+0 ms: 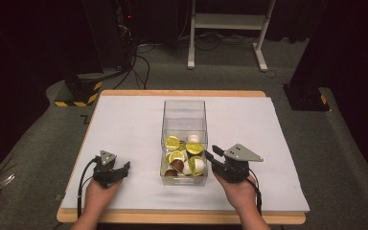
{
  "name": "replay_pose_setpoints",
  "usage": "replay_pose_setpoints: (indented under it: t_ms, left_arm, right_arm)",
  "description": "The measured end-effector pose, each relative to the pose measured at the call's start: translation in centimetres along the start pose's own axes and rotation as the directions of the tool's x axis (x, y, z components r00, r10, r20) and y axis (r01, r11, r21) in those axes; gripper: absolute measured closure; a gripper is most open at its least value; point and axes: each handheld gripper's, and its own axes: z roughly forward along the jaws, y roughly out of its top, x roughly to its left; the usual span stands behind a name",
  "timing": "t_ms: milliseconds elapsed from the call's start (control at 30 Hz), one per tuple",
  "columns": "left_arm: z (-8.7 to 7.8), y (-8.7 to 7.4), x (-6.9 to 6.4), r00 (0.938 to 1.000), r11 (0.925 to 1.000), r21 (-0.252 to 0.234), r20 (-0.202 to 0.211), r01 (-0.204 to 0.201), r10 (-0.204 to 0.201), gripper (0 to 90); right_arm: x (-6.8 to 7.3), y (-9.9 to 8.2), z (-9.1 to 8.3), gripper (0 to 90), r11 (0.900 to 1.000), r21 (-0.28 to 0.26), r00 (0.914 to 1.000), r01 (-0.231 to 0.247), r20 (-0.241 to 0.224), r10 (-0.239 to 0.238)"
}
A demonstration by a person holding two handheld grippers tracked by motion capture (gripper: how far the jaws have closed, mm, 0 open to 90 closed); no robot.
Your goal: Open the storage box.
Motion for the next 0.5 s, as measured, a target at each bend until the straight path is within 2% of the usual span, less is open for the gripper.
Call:
replay_pose_setpoints:
  t_ms: [500]
  left_arm:
    - [0.0,0.0,-0.1,1.0,1.0,-0.003,-0.005,-0.004,0.004,36.4]
  right_arm:
    - [1.7,0.8,0.9,62.0,0.9998,0.007,0.9988,0.02,-0.045,-0.02]
